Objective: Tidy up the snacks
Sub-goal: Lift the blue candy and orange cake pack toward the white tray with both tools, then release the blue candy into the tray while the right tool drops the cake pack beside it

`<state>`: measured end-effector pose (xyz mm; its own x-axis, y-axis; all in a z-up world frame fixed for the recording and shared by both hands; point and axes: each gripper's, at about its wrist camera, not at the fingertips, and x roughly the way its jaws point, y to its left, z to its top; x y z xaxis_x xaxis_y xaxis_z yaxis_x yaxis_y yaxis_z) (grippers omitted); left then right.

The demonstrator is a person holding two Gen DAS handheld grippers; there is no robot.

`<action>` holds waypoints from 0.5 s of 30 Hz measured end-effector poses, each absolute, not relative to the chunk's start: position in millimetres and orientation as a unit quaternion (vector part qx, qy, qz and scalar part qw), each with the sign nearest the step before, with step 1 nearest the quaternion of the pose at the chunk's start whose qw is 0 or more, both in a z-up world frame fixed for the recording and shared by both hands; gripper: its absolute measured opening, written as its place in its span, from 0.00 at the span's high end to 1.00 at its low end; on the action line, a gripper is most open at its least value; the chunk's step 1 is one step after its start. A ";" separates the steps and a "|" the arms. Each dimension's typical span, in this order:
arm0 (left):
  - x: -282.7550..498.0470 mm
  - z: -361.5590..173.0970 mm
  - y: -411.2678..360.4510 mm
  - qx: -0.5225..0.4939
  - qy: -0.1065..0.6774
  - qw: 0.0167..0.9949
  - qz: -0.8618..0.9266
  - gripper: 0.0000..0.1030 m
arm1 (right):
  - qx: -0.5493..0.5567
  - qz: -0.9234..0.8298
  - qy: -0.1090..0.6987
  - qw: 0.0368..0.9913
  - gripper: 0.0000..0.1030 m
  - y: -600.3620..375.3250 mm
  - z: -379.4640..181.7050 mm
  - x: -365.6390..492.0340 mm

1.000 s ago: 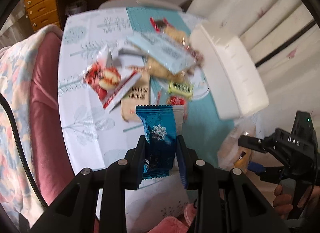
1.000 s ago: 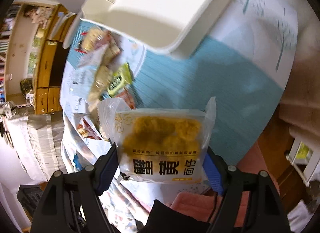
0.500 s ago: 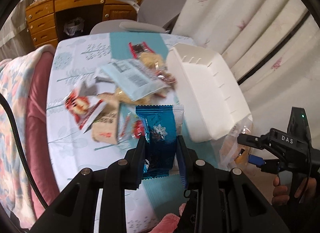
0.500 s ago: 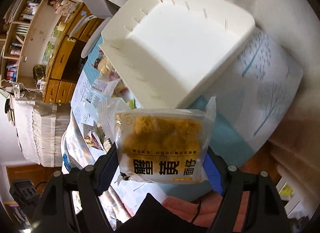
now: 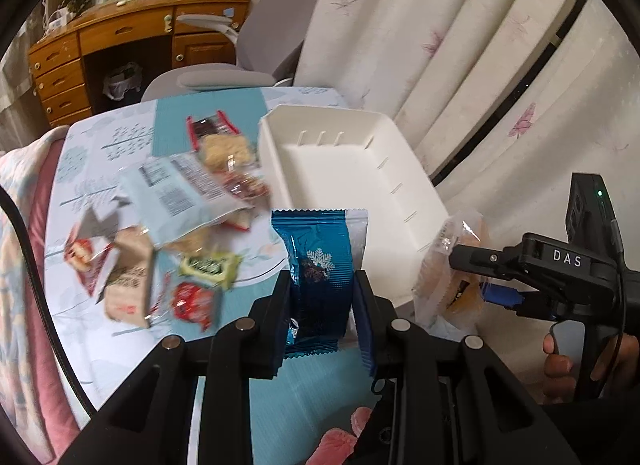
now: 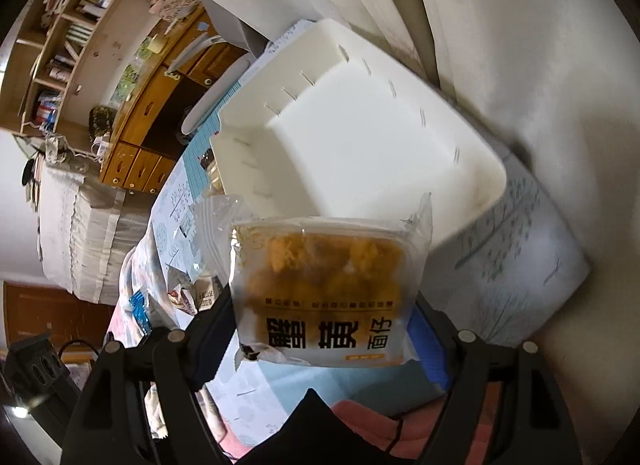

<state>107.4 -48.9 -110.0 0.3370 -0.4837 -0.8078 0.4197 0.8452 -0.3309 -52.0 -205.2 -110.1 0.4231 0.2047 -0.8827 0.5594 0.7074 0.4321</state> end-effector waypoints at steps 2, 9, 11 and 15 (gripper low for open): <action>108.8 -109.8 -64.9 -0.032 0.500 0.819 -0.278 0.73 | 0.355 -0.112 0.521 0.768 0.22 -216.2 -106.8 -48.9; 119.5 -110.2 -107.0 -0.033 0.490 0.824 -0.282 0.73 | 0.335 -0.103 0.514 0.783 0.21 -245.8 -100.7 -35.8; 122.7 -110.6 -115.7 -0.034 0.487 0.826 -0.282 0.73 | 0.325 -0.100 0.515 0.787 0.19 -249.8 -100.0 -31.2; 127.6 -115.0 -128.4 -0.039 0.484 0.831 -0.273 0.71 | 0.306 -0.098 0.523 0.790 0.18 -256.6 -101.1 -22.4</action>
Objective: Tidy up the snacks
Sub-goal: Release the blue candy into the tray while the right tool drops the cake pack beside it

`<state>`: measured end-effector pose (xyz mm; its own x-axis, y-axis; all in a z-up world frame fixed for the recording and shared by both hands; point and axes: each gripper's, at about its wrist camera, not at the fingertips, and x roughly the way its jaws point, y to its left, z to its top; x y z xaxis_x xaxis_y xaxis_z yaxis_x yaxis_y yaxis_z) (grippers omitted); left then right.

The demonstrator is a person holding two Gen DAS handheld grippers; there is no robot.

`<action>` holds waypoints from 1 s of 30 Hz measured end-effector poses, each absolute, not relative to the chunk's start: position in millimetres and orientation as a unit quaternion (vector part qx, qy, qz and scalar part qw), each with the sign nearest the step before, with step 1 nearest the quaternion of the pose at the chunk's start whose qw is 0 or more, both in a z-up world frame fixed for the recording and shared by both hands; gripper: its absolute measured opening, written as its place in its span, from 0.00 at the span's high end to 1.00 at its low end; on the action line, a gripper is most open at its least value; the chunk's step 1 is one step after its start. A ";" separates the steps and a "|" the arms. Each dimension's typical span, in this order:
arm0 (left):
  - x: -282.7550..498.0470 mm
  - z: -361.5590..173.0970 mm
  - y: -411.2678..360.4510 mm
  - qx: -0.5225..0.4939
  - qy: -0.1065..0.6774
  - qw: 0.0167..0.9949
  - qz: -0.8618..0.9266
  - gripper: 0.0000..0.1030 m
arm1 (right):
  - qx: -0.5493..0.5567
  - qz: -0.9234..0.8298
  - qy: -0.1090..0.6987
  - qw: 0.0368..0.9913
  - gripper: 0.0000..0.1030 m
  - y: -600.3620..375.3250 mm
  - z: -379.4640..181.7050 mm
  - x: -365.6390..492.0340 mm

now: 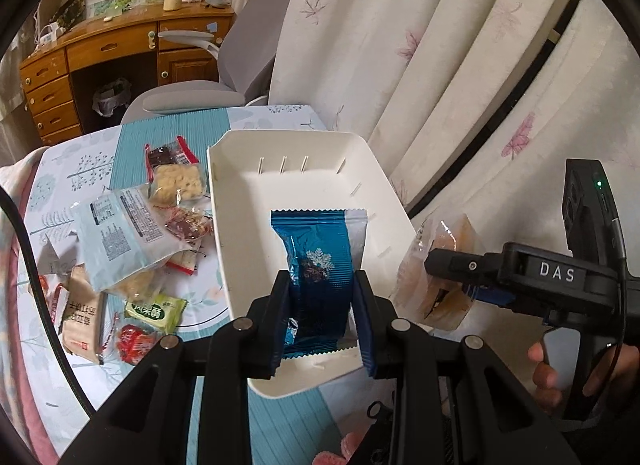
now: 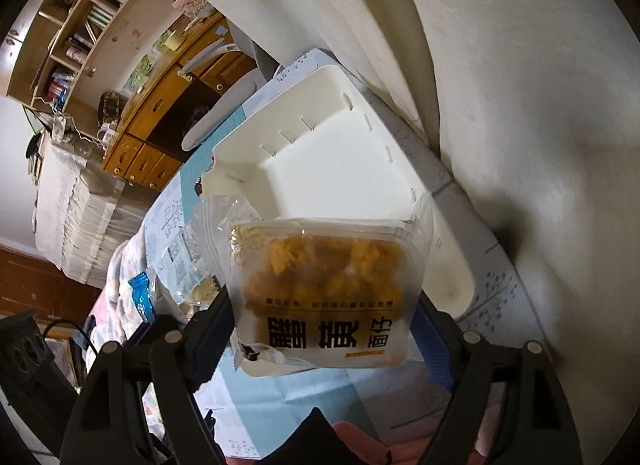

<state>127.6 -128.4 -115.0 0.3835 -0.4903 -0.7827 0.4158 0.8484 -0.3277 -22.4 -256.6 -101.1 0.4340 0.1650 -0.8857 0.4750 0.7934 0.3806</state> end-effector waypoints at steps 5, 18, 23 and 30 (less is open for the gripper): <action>130.6 -119.1 -132.7 -0.039 0.485 0.837 -0.251 0.26 | 0.296 -0.102 0.540 0.782 0.12 -264.3 -108.0 -15.7; 135.9 -129.6 -102.1 -0.063 0.511 0.834 -0.198 0.21 | 0.302 -0.094 0.547 0.775 0.05 -269.0 -113.2 -10.8; 134.7 -133.2 -83.8 -0.062 0.519 0.837 -0.163 0.21 | 0.293 -0.075 0.562 0.769 0.05 -254.0 -117.8 -7.5; 130.5 -142.9 -47.4 -0.051 0.537 0.835 -0.113 0.21 | 0.276 -0.043 0.571 0.772 0.05 -216.4 -118.1 -4.4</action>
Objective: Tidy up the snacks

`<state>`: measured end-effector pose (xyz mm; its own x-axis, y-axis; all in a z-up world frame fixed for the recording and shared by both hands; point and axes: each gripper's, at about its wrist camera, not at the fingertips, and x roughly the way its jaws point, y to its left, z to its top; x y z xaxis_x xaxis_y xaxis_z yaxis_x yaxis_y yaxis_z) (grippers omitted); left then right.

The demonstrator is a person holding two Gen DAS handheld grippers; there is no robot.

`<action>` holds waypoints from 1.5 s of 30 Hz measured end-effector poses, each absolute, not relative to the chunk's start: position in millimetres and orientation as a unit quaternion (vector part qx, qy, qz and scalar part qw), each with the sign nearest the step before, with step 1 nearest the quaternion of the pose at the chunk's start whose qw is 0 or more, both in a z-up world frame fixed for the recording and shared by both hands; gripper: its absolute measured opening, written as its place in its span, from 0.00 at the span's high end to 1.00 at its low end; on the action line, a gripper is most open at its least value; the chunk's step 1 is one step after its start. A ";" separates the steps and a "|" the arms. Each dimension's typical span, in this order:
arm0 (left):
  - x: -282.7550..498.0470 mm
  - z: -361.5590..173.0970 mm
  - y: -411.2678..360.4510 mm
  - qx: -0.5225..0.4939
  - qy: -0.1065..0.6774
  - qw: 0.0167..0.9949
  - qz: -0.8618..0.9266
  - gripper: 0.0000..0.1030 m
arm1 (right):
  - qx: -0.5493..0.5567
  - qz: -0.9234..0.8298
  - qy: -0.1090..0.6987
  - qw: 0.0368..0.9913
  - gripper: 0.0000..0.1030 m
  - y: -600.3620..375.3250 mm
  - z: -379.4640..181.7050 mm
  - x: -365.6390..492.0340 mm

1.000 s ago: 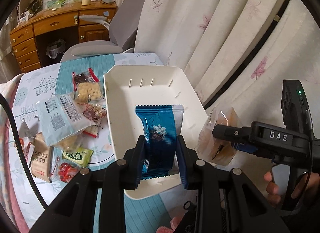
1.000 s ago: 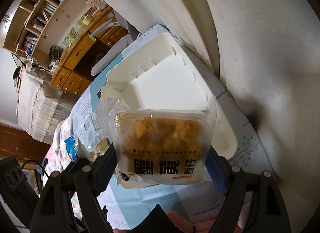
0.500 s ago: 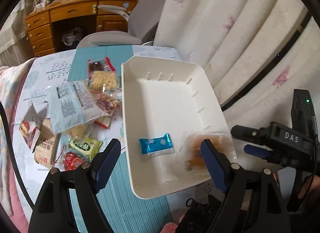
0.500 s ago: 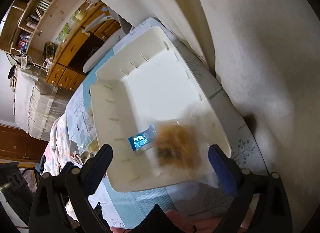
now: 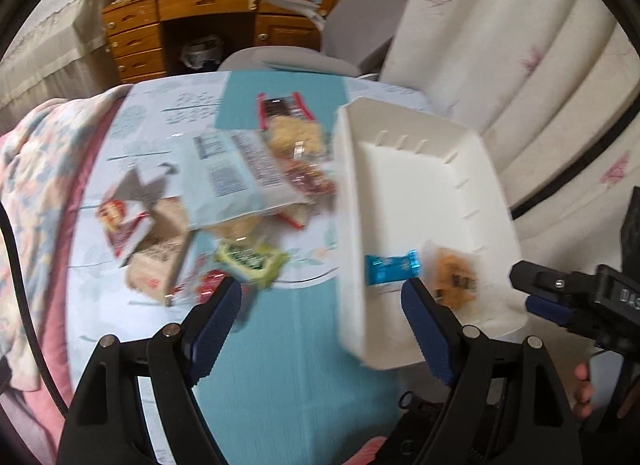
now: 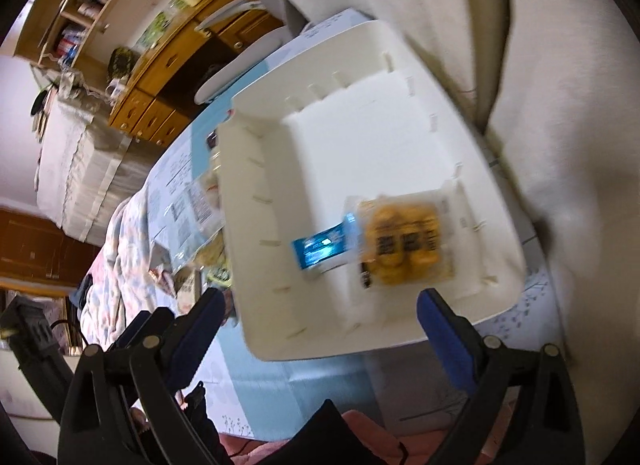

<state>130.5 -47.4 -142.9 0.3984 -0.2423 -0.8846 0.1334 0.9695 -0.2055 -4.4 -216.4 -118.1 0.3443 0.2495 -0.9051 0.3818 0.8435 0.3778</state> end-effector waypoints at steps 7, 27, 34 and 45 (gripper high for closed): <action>125.7 -138.8 7.7 -0.049 0.537 0.837 -0.088 0.21 | 0.241 -0.022 0.569 0.786 0.05 -160.0 -110.2 -1.5; 136.3 -145.6 132.8 -0.021 0.589 0.800 -0.115 0.21 | 0.222 -0.063 0.544 0.807 0.05 -30.1 -122.4 -17.4; 162.0 -160.1 166.4 -0.060 0.621 0.771 -0.124 0.21 | 0.216 -0.075 0.534 0.814 0.05 2.7 -133.0 -15.5; 205.7 -182.5 189.6 -0.097 0.647 0.746 -0.123 0.21 | 0.194 -0.071 0.531 0.822 0.05 40.1 -152.2 -2.4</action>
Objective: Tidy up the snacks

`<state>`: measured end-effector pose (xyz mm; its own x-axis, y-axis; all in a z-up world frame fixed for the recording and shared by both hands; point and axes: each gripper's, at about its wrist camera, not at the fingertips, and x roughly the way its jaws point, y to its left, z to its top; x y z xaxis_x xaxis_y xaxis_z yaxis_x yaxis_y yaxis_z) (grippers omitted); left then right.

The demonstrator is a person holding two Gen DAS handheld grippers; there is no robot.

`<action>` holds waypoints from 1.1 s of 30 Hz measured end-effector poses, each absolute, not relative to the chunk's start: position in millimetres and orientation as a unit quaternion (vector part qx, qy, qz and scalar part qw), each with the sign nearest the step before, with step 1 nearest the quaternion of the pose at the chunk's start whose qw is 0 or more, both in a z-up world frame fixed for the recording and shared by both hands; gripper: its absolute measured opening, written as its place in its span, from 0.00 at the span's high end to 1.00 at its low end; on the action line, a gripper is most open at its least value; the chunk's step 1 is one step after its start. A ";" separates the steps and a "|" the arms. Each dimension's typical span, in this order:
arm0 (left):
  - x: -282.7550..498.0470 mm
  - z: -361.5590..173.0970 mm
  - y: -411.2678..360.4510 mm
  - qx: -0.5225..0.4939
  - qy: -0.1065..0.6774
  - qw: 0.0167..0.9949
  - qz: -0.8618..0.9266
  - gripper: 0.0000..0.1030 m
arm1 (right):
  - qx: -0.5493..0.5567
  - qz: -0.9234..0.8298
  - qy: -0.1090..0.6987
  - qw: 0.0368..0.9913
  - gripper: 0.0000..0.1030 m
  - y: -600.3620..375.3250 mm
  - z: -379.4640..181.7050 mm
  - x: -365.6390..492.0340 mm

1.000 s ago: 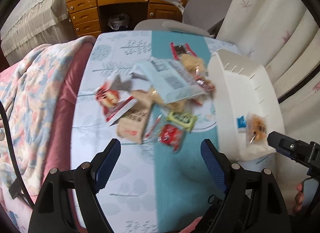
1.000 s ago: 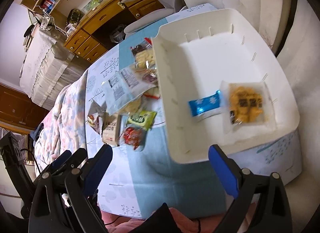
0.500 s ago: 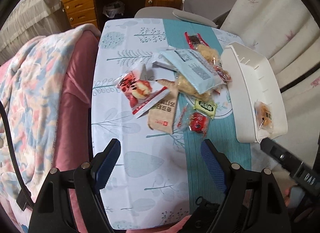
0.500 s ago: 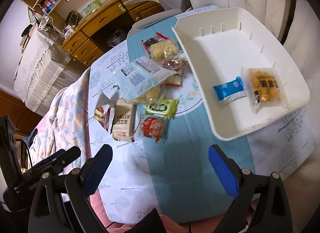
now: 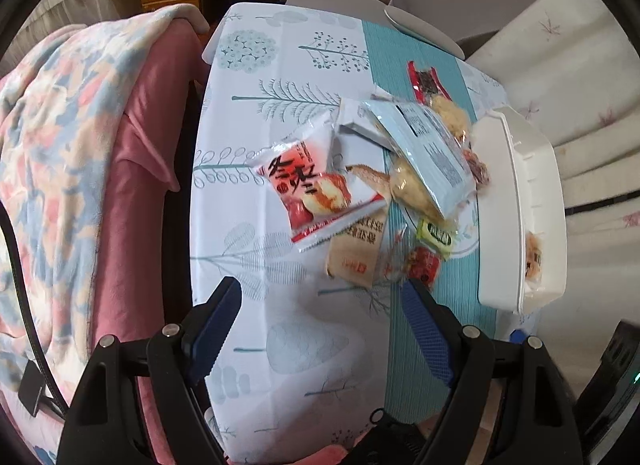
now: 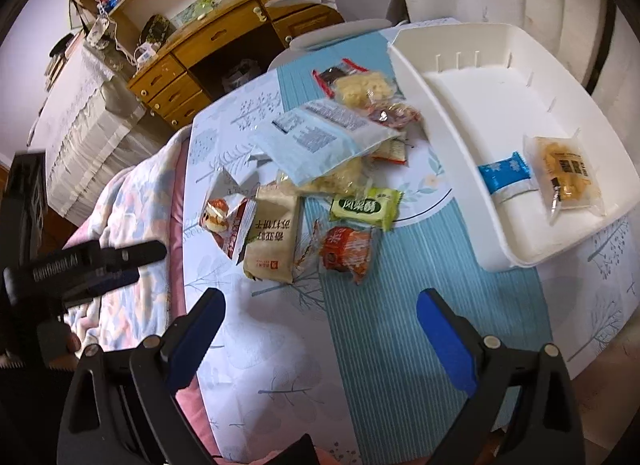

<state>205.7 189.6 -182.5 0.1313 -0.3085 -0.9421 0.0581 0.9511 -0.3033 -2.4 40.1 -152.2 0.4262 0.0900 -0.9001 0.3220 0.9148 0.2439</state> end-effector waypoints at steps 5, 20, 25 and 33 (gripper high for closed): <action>227.4 -196.7 192.9 -0.127 0.656 0.735 -0.118 0.21 | 0.192 -0.062 0.543 0.816 0.05 43.0 -167.2 9.0; 273.3 -258.0 185.5 -0.211 0.695 0.677 -0.121 0.24 | 0.169 -0.069 0.595 0.783 0.07 46.6 -225.1 53.6; 283.7 -272.4 185.4 -0.234 0.699 0.664 -0.123 0.30 | 0.172 -0.079 0.604 0.775 0.10 41.8 -239.9 63.3; 295.2 -289.0 188.8 -0.249 0.708 0.652 -0.106 0.43 | 0.172 -0.085 0.618 0.762 0.24 41.7 -255.5 76.8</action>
<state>295.2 188.8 -289.0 -0.0247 -0.4907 -0.8710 -0.2146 0.8536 -0.4748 76.8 41.7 -255.5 0.2215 0.0834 -0.9716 0.3420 0.9264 0.1575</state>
